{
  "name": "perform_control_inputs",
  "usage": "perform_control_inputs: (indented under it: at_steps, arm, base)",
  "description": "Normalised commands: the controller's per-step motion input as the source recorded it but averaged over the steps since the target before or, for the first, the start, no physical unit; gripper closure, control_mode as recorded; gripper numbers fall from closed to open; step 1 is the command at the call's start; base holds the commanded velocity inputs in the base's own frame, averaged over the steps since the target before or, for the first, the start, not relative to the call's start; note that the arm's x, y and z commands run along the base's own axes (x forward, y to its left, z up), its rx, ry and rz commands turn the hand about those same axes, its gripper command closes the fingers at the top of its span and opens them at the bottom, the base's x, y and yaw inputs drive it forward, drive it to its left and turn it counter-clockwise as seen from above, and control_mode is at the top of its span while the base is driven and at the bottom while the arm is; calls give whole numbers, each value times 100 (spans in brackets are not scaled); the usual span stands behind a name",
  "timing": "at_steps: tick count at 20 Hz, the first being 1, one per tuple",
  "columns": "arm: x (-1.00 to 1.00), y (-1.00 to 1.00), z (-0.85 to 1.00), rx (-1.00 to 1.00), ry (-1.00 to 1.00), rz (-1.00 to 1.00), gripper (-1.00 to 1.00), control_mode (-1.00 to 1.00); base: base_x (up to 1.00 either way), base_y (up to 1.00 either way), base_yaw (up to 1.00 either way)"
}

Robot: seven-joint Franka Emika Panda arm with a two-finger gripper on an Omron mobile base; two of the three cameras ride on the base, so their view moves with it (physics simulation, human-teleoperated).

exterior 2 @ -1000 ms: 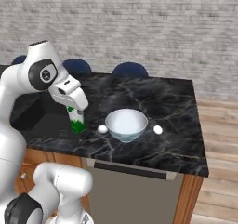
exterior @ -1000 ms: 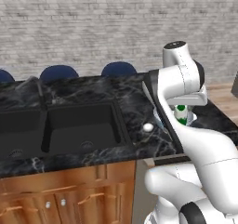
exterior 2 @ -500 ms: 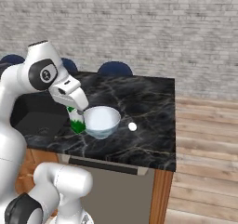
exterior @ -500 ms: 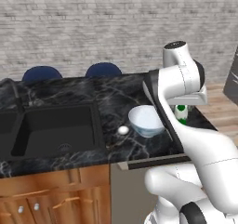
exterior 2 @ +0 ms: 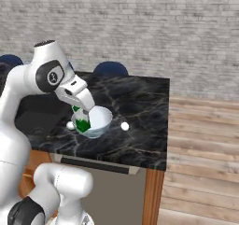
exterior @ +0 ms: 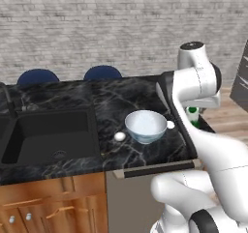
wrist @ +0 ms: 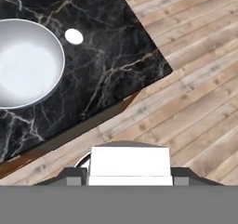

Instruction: Gather the eggs and milk located in the vicinity of the sink area and place them right next to the bowl.

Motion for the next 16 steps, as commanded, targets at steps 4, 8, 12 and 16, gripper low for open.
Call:
perform_control_inputs:
  at_steps: [4,8,12,16]
  arm:
    - [19,-51,0,13,-25,14,100,-100]
    - [22,-34,-6,10,-24,21,100,-100]
    - [29,-27,-17,5,-11,33,100,-100]
    - [18,-19,-8,1,0,35,100,-100]
  base:
    - [0,0,0]
    - [0,0,0]
    - [0,0,0]
    - [0,0,0]
